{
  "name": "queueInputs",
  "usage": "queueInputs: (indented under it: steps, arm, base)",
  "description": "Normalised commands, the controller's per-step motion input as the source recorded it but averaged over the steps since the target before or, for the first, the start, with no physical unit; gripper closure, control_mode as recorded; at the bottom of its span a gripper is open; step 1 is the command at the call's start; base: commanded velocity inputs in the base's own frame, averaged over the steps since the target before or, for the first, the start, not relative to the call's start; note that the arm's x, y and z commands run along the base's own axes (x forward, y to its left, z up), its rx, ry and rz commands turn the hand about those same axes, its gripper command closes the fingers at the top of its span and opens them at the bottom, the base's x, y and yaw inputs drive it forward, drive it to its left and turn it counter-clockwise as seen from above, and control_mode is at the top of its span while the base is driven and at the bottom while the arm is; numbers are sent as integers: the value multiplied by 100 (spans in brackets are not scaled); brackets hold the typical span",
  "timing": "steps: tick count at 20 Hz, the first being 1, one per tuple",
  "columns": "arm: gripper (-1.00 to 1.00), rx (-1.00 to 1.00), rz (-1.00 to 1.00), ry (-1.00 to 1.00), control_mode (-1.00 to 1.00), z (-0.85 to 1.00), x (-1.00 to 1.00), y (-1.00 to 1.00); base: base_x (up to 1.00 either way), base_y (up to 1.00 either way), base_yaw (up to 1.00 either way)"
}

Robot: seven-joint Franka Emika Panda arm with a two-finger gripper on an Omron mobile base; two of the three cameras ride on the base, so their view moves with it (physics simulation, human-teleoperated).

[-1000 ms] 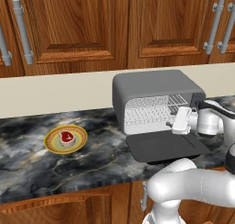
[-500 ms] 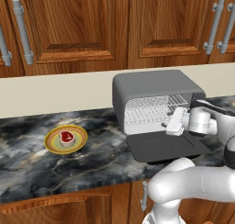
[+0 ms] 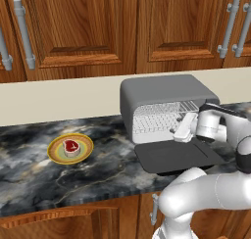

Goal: Open the toaster oven door. Place the bread on the top rack in the toaster oven and place the steak on the bottom rack.

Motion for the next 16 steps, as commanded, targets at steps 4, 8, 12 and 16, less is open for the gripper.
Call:
queueInputs:
  steps: [4, 8, 12, 16]
  arm:
    - [-100, -5, 0, -4, -100, -24, 11, 0]
    - [-100, -6, 0, -1, -100, -24, 11, 0]
    - [-100, -7, 0, 0, -100, -31, 1, 0]
    - [-100, -7, 0, 0, -100, -28, 0, 0]
  base:
    - [0, 0, 0]
    - [0, 0, 0]
    - [0, 0, 0]
    - [0, 0, 0]
